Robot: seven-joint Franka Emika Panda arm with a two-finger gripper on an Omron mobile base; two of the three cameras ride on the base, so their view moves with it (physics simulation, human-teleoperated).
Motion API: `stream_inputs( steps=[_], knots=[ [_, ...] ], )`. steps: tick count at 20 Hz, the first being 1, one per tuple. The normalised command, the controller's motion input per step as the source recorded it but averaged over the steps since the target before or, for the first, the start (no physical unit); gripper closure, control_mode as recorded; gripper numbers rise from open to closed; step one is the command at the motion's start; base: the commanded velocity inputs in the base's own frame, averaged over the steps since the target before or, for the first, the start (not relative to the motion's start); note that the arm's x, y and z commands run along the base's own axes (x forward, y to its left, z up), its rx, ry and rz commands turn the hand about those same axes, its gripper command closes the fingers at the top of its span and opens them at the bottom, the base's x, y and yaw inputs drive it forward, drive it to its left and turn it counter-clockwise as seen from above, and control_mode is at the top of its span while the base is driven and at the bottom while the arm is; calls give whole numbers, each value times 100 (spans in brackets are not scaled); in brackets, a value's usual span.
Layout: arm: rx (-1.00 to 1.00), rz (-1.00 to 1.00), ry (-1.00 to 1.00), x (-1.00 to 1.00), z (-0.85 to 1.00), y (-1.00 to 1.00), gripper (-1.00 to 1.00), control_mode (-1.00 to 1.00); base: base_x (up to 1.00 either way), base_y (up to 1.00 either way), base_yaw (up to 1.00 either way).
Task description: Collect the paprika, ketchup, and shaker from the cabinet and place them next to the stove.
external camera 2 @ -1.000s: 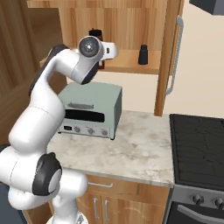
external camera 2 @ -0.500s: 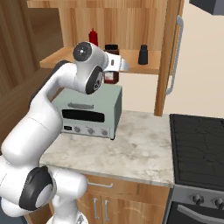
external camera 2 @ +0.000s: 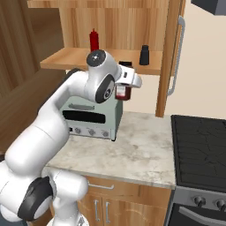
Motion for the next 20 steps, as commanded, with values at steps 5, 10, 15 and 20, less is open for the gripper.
stream_inputs(
  steps=[5,10,15,20],
  knots=[
    [0,0,0,-26,-65,-7,100,-100,0,0,0],
    [-6,1,7,6,-68,0,100,-100,0,0,0],
    [-9,0,1,20,-65,-4,100,-100,0,0,0],
    [0,12,-1,44,-62,-17,100,-100,0,0,0]
  ],
)
